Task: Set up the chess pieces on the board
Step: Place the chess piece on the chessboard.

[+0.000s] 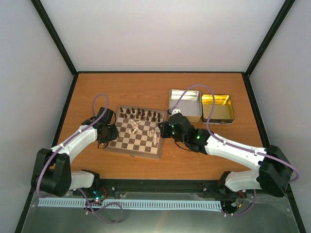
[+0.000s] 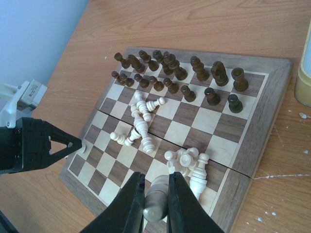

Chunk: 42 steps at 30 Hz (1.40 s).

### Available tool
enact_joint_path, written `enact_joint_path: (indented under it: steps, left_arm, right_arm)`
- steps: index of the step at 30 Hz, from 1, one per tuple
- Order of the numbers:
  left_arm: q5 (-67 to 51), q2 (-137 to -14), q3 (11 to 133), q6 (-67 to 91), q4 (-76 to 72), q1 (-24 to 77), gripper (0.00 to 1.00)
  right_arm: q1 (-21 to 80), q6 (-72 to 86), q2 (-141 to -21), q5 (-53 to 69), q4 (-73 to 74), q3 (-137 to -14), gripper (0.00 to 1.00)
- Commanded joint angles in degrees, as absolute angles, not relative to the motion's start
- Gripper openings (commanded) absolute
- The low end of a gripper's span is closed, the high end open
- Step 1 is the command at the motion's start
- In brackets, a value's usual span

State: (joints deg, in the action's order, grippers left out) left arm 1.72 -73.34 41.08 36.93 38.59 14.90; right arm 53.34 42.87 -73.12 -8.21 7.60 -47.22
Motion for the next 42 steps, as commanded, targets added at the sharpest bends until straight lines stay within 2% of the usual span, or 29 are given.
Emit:
enact_joint_path:
  steps: [1,7,10,14,20,27,32,42]
  left_arm:
    - [1.5,-73.3,40.7,37.8,38.0,15.4,0.22]
    - [0.9,-71.6,43.0,36.1,38.9,15.4,0.46]
    - [1.2,-69.8,45.1,35.3,40.0,15.4,0.53]
    - [2.2,-65.7,47.5,34.8,41.5,15.4,0.53]
    - [9.7,-54.2,50.4,36.2,43.9,15.4,0.55]
    - [16.3,-43.1,51.3,36.5,45.4,15.3,0.59]
    - [17.0,-40.3,50.6,36.1,46.1,15.4,0.61]
    - [14.4,-40.6,48.0,35.7,44.5,15.3,0.62]
  right_arm:
    - [53.8,43.2,-73.1,-9.1,6.2,-48.4,0.10]
    - [53.9,42.3,-72.9,-5.8,6.2,-49.1,0.11]
    - [54.0,40.9,-73.8,-3.0,7.9,-50.5,0.11]
    - [57.5,37.6,-77.2,-5.3,12.2,-54.5,0.11]
    - [66.2,34.0,-86.6,-16.2,21.5,-63.9,0.11]
    - [70.4,32.3,-98.5,-19.7,23.7,-72.5,0.11]
    - [70.8,32.5,-104.6,-19.7,24.6,-75.7,0.11]
    - [71.3,29.1,-108.8,-16.7,20.0,-75.0,0.15]
